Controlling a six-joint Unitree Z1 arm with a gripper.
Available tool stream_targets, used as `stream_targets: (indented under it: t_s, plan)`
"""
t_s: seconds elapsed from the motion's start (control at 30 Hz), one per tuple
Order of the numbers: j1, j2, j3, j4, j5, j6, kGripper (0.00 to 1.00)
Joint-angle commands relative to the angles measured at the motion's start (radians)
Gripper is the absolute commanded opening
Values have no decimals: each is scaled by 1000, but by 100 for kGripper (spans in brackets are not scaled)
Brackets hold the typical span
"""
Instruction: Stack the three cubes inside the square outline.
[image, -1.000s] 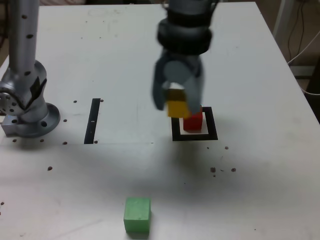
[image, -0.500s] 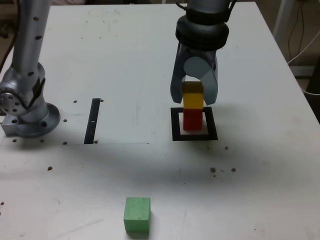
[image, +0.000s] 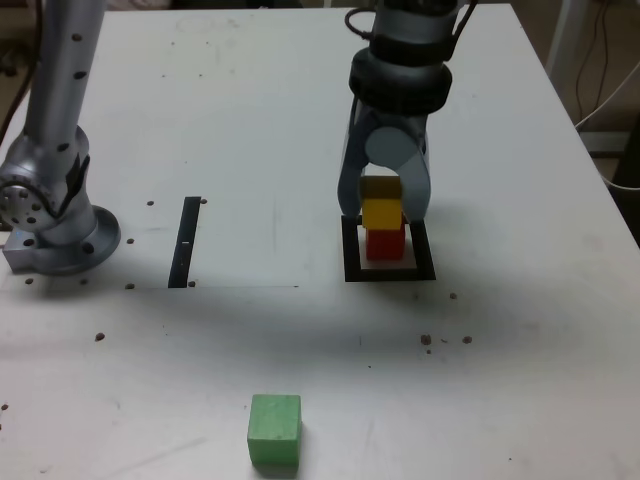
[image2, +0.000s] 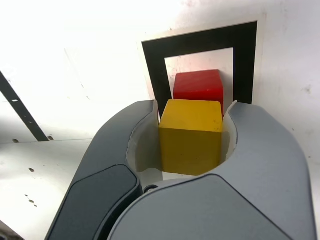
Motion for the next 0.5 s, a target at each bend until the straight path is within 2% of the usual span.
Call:
stream_targets:
  t_s: [0.0,0.47]
  plan:
    - [1,4,1,-3,-8,2,24]
    - [1,3,26,-41,-11,2,26]
